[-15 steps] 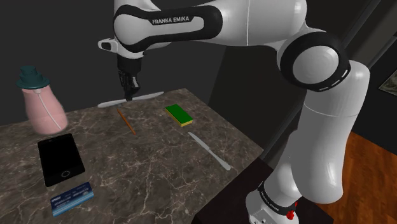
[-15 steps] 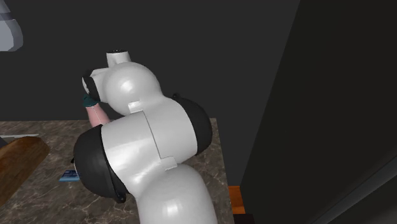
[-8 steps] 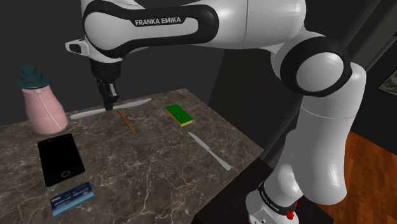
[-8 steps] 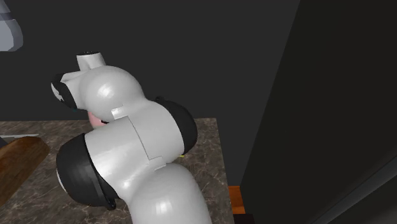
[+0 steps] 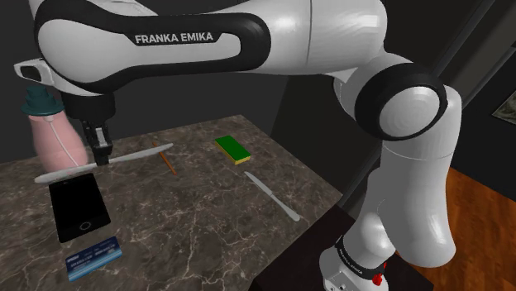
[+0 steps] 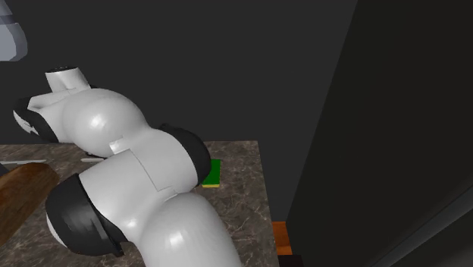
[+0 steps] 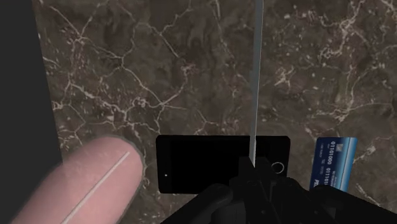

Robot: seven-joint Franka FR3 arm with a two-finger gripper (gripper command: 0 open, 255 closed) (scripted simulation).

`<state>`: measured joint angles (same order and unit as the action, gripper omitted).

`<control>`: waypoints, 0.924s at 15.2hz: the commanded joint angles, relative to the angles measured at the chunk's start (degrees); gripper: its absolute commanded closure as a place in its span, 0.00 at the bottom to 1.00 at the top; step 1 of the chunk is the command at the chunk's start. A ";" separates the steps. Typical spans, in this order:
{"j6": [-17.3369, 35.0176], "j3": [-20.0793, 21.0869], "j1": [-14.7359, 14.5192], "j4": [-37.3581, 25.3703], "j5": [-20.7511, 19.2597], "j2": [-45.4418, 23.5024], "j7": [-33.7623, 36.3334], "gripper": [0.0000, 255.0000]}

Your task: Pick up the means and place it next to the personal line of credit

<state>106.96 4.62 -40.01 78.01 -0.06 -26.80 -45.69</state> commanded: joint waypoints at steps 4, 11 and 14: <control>-3.03 1.08 -4.46 -8.15 -1.17 -5.02 5.49 1.00; 2.17 1.02 -4.36 -3.28 -1.20 -5.35 5.43 1.00; 4.26 1.00 -4.33 -1.55 -1.23 -5.72 5.42 1.00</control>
<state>110.37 5.62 -44.38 75.54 -1.29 -32.60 -40.25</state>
